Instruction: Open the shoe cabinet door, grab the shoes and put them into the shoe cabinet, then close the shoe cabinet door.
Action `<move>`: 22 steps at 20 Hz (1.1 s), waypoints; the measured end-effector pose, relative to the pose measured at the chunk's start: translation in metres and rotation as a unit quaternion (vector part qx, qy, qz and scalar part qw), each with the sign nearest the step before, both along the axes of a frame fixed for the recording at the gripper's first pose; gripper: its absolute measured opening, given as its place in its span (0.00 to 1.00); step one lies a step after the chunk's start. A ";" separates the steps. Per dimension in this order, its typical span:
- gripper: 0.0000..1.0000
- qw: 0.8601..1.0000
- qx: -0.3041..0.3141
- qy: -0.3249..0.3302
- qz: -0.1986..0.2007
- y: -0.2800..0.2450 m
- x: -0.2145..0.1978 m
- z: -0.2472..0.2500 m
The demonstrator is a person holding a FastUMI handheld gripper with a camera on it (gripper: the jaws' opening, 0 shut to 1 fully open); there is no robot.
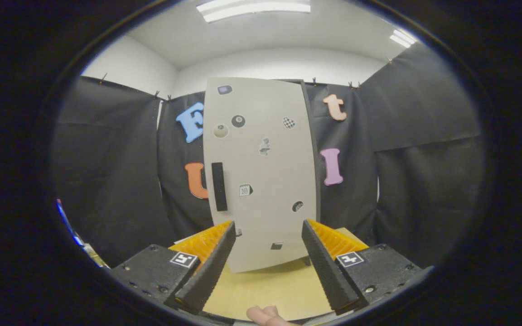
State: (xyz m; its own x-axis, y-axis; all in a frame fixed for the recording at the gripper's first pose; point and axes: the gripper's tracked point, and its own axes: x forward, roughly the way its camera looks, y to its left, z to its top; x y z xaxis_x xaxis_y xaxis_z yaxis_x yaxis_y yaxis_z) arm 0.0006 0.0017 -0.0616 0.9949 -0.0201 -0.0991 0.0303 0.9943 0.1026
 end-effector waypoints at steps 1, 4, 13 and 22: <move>0.97 1.000 -0.002 0.004 -0.020 -0.011 -0.004 -0.002; 0.96 0.999 -0.003 -0.017 -0.044 -0.021 -0.014 0.004; 0.95 0.998 -0.038 -0.039 -0.025 -0.014 -0.043 0.001; 0.95 0.998 -0.050 -0.037 -0.020 -0.005 -0.051 -0.014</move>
